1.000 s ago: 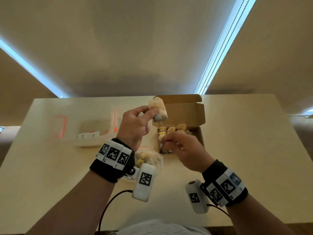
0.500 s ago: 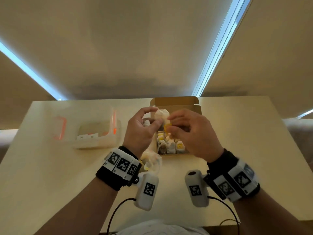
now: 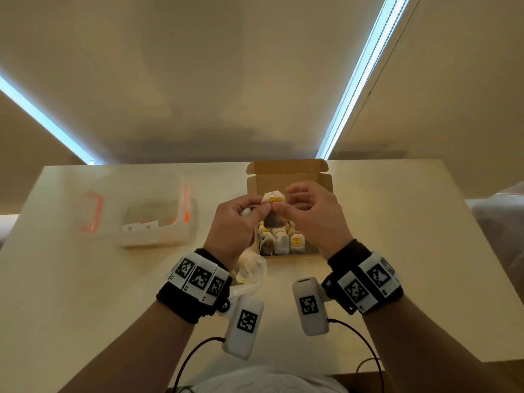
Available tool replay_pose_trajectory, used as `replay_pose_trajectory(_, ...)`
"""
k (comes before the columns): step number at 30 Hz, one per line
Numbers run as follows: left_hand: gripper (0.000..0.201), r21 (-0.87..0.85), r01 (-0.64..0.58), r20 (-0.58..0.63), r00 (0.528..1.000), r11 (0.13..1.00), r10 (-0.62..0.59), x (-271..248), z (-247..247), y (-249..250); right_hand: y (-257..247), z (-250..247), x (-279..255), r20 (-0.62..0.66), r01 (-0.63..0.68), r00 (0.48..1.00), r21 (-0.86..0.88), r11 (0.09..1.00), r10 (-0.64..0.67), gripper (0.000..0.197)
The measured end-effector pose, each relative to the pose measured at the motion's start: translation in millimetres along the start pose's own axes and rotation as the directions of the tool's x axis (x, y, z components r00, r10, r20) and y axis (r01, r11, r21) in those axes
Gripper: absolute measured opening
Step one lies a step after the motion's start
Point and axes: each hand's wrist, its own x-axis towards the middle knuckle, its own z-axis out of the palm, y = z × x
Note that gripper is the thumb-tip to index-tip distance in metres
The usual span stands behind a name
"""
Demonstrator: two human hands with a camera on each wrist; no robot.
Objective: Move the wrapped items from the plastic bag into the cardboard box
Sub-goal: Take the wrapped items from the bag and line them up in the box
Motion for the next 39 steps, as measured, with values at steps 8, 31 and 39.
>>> replay_pose_trajectory(8, 0.019, 0.408, 0.009, 0.026, 0.999, 0.913, -0.021, 22, 6, -34, 48, -23, 17, 0.095, -0.134, 0.987, 0.032, 0.991, 0.13, 0.004)
replay_pose_trajectory(31, 0.02, -0.023, 0.401, -0.118, 0.909, 0.916, -0.4, 21, -49, -55, 190, 6, 77, 0.153, -0.215, 0.871, -0.737, 0.641, 0.468, 0.029)
replay_pose_trajectory(39, 0.053, -0.33, 0.444, 0.078, 0.892, 0.833, -0.445, 20, -47, -34, 72, 29, 18, 0.434, 0.021, 0.898, -0.211, 0.977, 0.074, 0.06)
